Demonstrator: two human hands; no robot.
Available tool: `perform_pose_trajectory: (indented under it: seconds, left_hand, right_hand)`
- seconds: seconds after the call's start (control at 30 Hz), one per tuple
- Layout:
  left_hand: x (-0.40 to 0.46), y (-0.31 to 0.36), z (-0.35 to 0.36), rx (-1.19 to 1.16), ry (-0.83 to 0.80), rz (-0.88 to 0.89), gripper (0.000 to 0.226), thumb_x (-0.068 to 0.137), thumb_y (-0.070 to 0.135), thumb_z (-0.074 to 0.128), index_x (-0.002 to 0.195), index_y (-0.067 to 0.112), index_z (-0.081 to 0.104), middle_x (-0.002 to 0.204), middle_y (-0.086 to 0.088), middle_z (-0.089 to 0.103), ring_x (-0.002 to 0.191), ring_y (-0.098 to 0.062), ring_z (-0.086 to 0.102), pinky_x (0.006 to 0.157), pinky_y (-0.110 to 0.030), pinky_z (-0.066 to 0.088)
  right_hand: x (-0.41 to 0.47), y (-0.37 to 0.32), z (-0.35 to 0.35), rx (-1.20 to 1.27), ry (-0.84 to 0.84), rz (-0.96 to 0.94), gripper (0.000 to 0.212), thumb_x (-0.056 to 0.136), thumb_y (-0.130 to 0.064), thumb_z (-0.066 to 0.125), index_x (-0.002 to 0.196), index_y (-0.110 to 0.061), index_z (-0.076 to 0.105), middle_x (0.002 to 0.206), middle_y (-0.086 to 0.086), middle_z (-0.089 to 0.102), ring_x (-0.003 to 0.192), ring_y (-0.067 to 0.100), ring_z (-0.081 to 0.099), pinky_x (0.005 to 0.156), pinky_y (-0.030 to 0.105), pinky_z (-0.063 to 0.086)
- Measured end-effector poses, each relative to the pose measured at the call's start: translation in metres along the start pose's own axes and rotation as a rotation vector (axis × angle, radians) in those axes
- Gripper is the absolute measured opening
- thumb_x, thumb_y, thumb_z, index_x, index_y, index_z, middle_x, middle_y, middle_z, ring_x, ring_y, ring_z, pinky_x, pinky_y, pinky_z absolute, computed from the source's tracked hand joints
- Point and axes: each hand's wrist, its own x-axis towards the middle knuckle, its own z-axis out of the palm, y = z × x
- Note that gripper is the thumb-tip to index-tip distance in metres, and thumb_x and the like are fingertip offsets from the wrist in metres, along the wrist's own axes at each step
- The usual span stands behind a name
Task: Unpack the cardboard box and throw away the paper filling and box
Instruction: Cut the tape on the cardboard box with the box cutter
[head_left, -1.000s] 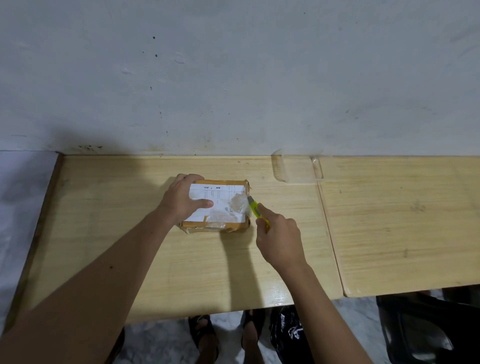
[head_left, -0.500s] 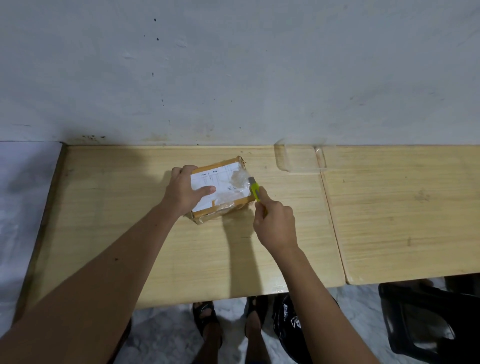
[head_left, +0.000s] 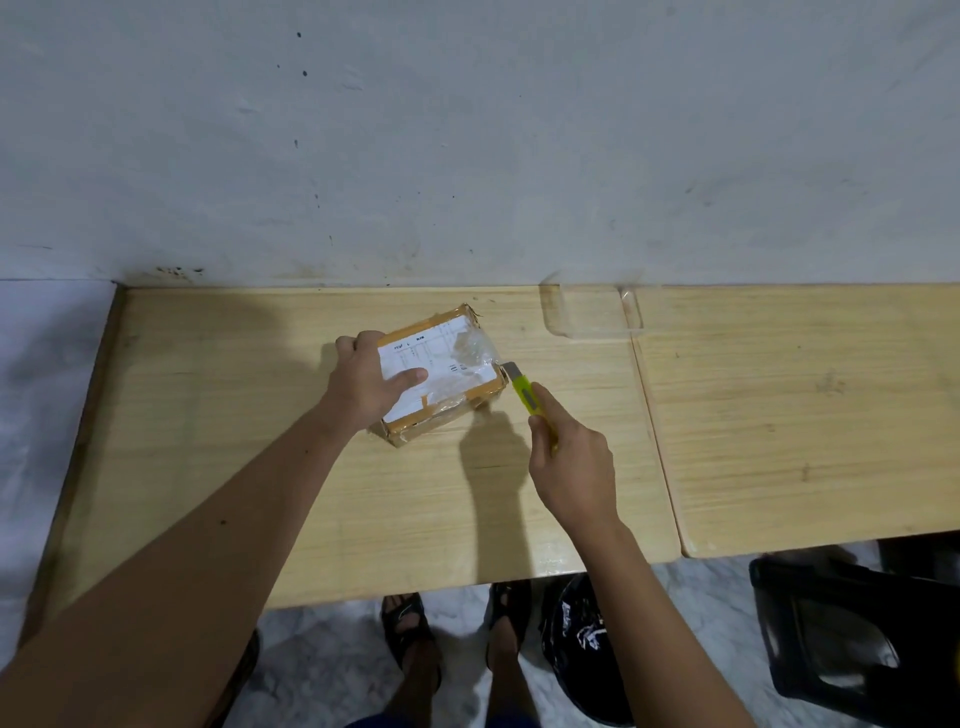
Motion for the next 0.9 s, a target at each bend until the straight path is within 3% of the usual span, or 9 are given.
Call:
perform_pose_trajectory:
  seconds: [0.2, 0.33, 0.5, 0.67, 0.9]
  left_hand:
    - [-0.01, 0.002, 0.005, 0.069, 0.071, -0.055, 0.088, 0.074, 0.057, 0.084, 0.135, 0.007, 0.047, 0.134, -0.014, 0.045, 0.116, -0.031, 0.057, 0.089, -0.037, 0.047]
    - [-0.011, 0.002, 0.009, -0.005, 0.069, -0.027, 0.079, 0.074, 0.047, 0.088, 0.13, 0.005, 0.05, 0.129, -0.015, 0.047, 0.116, -0.03, 0.055, 0.086, -0.031, 0.041]
    - [-0.007, -0.003, 0.013, -0.066, 0.055, 0.037, 0.066, 0.08, 0.041, 0.084, 0.132, 0.012, 0.057, 0.116, -0.004, 0.047, 0.103, -0.023, 0.055, 0.086, -0.031, 0.041]
    - [-0.003, -0.01, 0.014, -0.113, 0.022, 0.07, 0.059, 0.082, 0.04, 0.083, 0.13, 0.018, 0.058, 0.121, -0.007, 0.059, 0.105, -0.022, 0.059, 0.085, -0.033, 0.046]
    - [-0.002, -0.008, 0.012, -0.157, -0.015, 0.103, 0.055, 0.084, 0.034, 0.082, 0.131, 0.02, 0.057, 0.122, -0.001, 0.059, 0.11, -0.019, 0.057, 0.088, -0.031, 0.043]
  right_hand:
    - [-0.007, 0.005, -0.002, 0.17, 0.018, 0.152, 0.038, 0.104, -0.028, 0.046, 0.139, -0.042, 0.051, 0.069, -0.005, 0.067, 0.067, 0.019, 0.064, 0.065, 0.038, 0.051]
    - [-0.004, 0.01, -0.003, 0.308, -0.002, 0.168, 0.032, 0.104, -0.023, 0.047, 0.13, -0.04, 0.053, 0.08, -0.008, 0.072, 0.078, 0.01, 0.066, 0.072, 0.033, 0.05]
    - [0.024, 0.012, -0.003, 0.253, 0.012, 0.102, 0.035, 0.105, -0.026, 0.048, 0.137, -0.037, 0.056, 0.087, -0.013, 0.068, 0.077, 0.013, 0.062, 0.069, 0.029, 0.042]
    - [0.047, 0.009, 0.011, 0.159, -0.032, 0.031, 0.039, 0.104, -0.025, 0.049, 0.139, -0.039, 0.056, 0.115, -0.013, 0.074, 0.099, 0.017, 0.066, 0.078, 0.03, 0.047]
    - [0.069, 0.005, 0.019, 0.121, -0.009, -0.015, 0.033, 0.103, -0.028, 0.051, 0.133, -0.037, 0.061, 0.098, -0.007, 0.076, 0.092, 0.021, 0.068, 0.074, 0.028, 0.043]
